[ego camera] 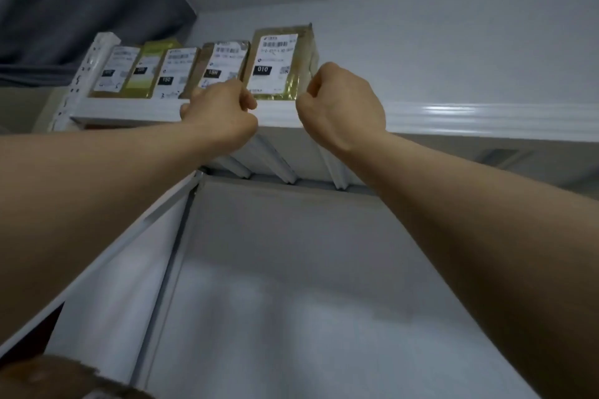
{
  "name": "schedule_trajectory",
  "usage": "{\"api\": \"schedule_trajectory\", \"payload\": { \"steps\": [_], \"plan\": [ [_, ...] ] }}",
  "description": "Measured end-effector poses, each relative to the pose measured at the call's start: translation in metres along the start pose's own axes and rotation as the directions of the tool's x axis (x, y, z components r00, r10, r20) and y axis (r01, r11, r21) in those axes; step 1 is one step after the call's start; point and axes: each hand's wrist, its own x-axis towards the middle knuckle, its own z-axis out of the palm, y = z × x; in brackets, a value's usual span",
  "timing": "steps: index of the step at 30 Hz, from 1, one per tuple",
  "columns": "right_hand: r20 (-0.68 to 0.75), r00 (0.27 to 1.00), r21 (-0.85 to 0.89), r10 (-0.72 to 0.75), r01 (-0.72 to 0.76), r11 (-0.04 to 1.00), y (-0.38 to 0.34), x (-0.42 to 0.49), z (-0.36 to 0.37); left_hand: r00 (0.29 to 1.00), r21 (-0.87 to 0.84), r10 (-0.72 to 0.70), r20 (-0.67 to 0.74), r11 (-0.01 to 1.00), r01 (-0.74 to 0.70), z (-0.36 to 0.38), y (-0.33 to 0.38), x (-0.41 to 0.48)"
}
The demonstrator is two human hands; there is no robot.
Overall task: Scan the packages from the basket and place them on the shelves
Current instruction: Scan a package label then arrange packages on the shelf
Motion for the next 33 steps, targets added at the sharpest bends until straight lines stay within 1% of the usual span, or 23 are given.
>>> {"api": "schedule_trajectory", "payload": {
  "steps": [2, 5, 8, 10, 12, 13, 15, 18, 21, 22, 24, 27, 28, 30, 33],
  "plan": [
    [0.061, 0.998, 0.024, 0.030, -0.032, 0.999, 0.013, -0.023, -0.007, 0.998, -0.002, -0.025, 0.049, 1.000, 0.025, 0.002, 0.006, -0.024],
    [0.153, 0.980, 0.057, 0.127, -0.137, 0.989, 0.039, -0.068, -0.022, 0.991, 0.039, 0.004, 0.134, 0.999, -0.010, 0.008, 0.012, -0.068],
    [0.245, 0.941, 0.021, 0.233, -0.246, 0.969, 0.061, -0.134, -0.047, 0.974, 0.089, 0.024, 0.225, 0.995, -0.045, 0.012, 0.020, -0.125],
    [0.326, 0.893, -0.054, 0.310, -0.310, 0.949, 0.075, -0.190, -0.074, 0.940, 0.059, -0.003, 0.342, 0.998, -0.019, 0.015, 0.031, -0.176],
    [0.384, 0.845, -0.097, 0.372, -0.363, 0.927, 0.086, -0.232, -0.090, 0.916, 0.005, -0.022, 0.399, 1.000, 0.022, 0.017, 0.033, -0.211],
    [0.416, 0.809, -0.138, 0.414, -0.394, 0.909, 0.091, -0.260, -0.103, 0.889, -0.020, -0.030, 0.457, 0.999, 0.043, 0.020, 0.033, -0.237],
    [0.479, 0.714, -0.249, 0.511, -0.447, 0.859, 0.098, -0.318, -0.133, 0.818, -0.045, -0.033, 0.574, 0.996, 0.071, 0.022, 0.037, -0.294],
    [0.508, 0.528, -0.391, 0.680, -0.562, 0.729, 0.104, -0.412, -0.179, 0.715, -0.074, -0.038, 0.698, 0.989, 0.125, 0.017, 0.047, -0.377],
    [0.526, 0.336, -0.478, 0.781, -0.643, 0.598, 0.098, -0.503, -0.221, 0.557, -0.042, -0.095, 0.825, 0.973, 0.228, 0.005, 0.049, -0.466],
    [0.539, 0.273, -0.497, 0.797, -0.661, 0.562, 0.094, -0.531, -0.236, 0.506, -0.021, -0.121, 0.854, 0.964, 0.266, 0.000, 0.049, -0.496],
    [0.547, 0.152, -0.536, 0.823, -0.692, 0.484, 0.089, -0.586, -0.269, 0.402, 0.030, -0.152, 0.903, 0.955, 0.294, -0.010, 0.049, -0.559],
    [0.534, 0.004, -0.582, 0.845, -0.724, 0.371, 0.084, -0.661, -0.324, 0.205, 0.126, -0.211, 0.956, 0.924, 0.362, -0.026, 0.055, -0.644],
    [0.524, -0.064, -0.605, 0.849, -0.730, 0.319, 0.085, -0.684, -0.343, 0.150, 0.153, -0.222, 0.964, 0.916, 0.371, -0.030, 0.058, -0.669],
    [0.484, -0.190, -0.670, 0.854, -0.708, 0.222, 0.092, -0.732, -0.384, 0.060, 0.196, -0.239, 0.969, 0.896, 0.397, -0.037, 0.069, -0.717],
    [0.404, -0.356, -0.738, 0.843, -0.671, 0.070, 0.105, -0.801, -0.448, -0.049, 0.287, -0.293, 0.955, 0.868, 0.405, -0.037, 0.095, -0.785]
  ]
}}
